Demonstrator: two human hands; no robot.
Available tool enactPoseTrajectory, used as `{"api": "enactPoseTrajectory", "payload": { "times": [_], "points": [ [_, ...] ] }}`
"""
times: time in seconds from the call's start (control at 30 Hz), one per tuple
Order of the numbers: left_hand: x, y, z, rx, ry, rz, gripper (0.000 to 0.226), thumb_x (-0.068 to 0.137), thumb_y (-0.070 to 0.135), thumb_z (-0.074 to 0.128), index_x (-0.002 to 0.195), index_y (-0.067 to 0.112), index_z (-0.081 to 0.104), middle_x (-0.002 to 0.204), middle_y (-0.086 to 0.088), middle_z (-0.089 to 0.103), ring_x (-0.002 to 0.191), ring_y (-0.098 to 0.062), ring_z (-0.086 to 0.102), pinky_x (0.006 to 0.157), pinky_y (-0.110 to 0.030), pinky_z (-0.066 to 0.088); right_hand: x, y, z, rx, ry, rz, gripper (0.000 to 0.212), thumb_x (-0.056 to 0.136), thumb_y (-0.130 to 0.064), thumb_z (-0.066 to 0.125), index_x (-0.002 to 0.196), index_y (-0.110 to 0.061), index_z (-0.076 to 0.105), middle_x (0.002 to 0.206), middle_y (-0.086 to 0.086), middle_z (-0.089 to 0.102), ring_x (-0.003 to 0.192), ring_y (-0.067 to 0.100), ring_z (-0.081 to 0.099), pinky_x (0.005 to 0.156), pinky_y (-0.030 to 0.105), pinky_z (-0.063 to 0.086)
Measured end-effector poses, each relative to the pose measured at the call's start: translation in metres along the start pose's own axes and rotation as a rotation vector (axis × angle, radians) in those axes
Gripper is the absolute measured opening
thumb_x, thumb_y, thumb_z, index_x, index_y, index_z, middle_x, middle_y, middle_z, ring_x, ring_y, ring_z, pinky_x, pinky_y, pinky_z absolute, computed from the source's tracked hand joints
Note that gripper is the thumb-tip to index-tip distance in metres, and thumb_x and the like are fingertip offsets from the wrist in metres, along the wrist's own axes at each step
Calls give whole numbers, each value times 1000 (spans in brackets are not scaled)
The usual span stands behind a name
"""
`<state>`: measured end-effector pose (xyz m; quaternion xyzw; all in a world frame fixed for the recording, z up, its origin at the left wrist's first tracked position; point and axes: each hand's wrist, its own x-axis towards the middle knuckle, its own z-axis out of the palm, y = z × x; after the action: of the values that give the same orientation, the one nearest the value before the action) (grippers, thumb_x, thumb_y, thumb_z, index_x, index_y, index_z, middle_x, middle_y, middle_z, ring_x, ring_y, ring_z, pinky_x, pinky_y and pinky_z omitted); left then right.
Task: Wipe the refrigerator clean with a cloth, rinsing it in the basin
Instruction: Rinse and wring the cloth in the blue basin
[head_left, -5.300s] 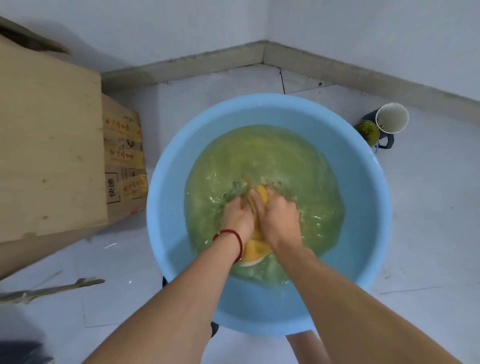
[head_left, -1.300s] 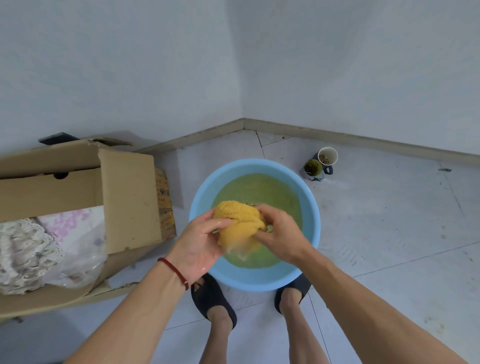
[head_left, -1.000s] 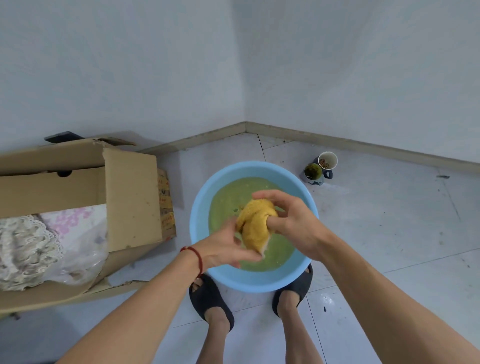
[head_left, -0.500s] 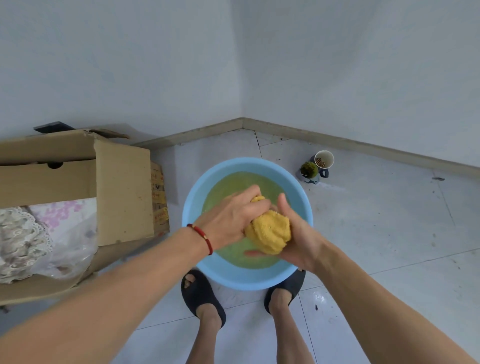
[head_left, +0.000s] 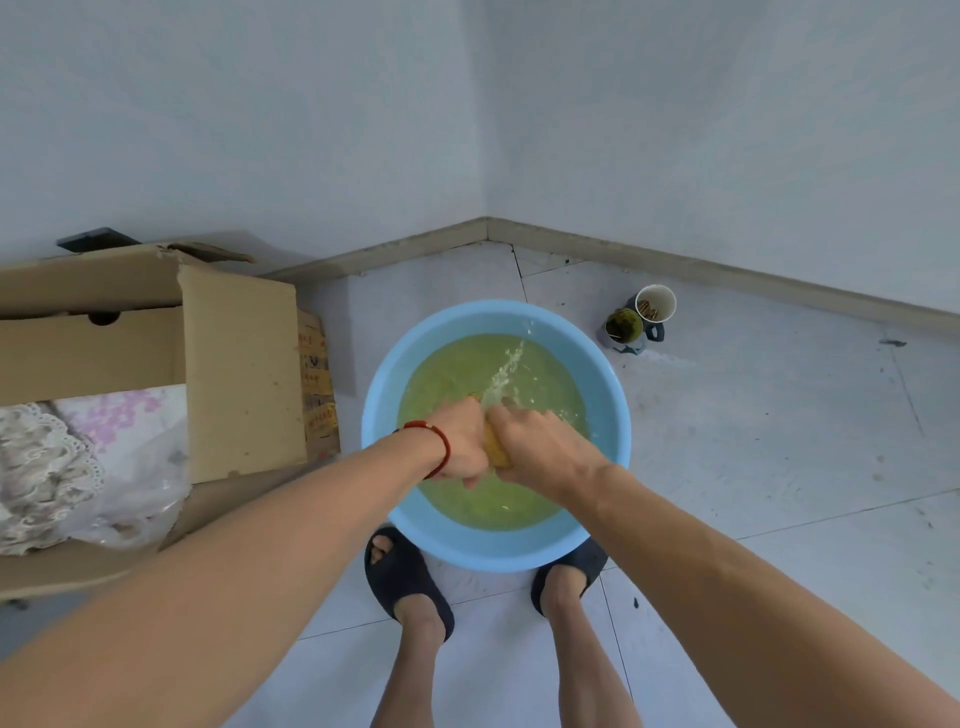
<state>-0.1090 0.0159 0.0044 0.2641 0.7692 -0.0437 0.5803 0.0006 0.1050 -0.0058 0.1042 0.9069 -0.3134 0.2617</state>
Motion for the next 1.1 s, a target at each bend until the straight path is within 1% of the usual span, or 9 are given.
{"api": "enactPoseTrajectory", "payload": {
  "times": [0.17, 0.27, 0.47, 0.57, 0.63, 0.73, 0.83, 0.97, 1.1],
  "points": [
    [-7, 0, -22, -486, -426, -69, 17, 83, -5, 75, 92, 4, 63, 69, -9, 61, 58, -18, 61, 65, -31, 57, -5, 0, 6, -288, 290, -233, 39, 81, -13, 84, 111, -3, 60, 101, 10, 59, 88, 26, 61, 76, 33, 54],
    [-6, 1, -29, -451, -465, -125, 33, 76, -7, 78, 104, 5, 64, 87, -14, 64, 79, -27, 70, 75, -38, 61, -11, 5, -3, 107, 115, -156, 60, 77, -19, 82, 126, -7, 48, 117, 9, 53, 102, 24, 54, 91, 35, 50],
    [-10, 3, -20, 270, 169, 378, 32, 75, 7, 78, 62, 24, 54, 62, 9, 55, 61, -14, 58, 53, -25, 46, -29, 27, -8, 1465, 45, 383, 48, 80, -51, 67, 116, -19, 60, 114, 10, 66, 98, 20, 63, 82, 35, 53],
    [-18, -6, -15, 250, 402, 743, 17, 83, 6, 74, 77, 20, 66, 74, 10, 56, 68, -11, 55, 63, -28, 48, -30, 31, 6, 1685, -285, 280, 78, 88, -74, 57, 138, -14, 59, 136, 14, 66, 127, 30, 63, 105, 51, 52],
    [-17, -11, -10, 297, 514, 908, 10, 85, 5, 64, 90, 12, 69, 83, 1, 59, 72, -16, 54, 64, -28, 46, -30, 22, 10, 1804, -468, 152, 78, 91, -62, 56, 144, -6, 53, 138, 21, 64, 129, 38, 62, 98, 46, 58],
    [-14, -21, -9, 476, 622, 1003, 14, 85, -1, 55, 90, 8, 65, 86, -7, 59, 70, -22, 53, 58, -30, 44, -27, 7, -4, 1603, -503, 106, 36, 93, -32, 74, 115, -5, 64, 102, 16, 73, 85, 24, 72, 61, 25, 57],
    [-15, -19, -6, 612, 518, 759, 21, 84, -7, 57, 99, 7, 61, 90, -8, 59, 73, -26, 58, 57, -32, 43, -13, -1, -13, 980, -335, 210, 11, 87, -13, 72, 86, -7, 62, 72, 9, 62, 60, 20, 55, 52, 30, 49],
    [-10, 2, 5, 414, 242, 229, 19, 85, -2, 57, 72, 11, 52, 68, -3, 50, 71, -29, 59, 56, -32, 41, 0, -9, -10, 275, -166, 175, 16, 82, -18, 73, 81, -18, 57, 77, -1, 63, 75, 24, 62, 65, 28, 46],
    [3, -2, 13, 116, -67, 79, 23, 88, 9, 64, 64, 7, 63, 48, -1, 58, 44, -16, 56, 60, -31, 57, -7, -9, -1, -165, -73, 13, 30, 94, -16, 67, 119, -3, 56, 111, 14, 66, 99, 37, 68, 72, 37, 44]
  ]
}}
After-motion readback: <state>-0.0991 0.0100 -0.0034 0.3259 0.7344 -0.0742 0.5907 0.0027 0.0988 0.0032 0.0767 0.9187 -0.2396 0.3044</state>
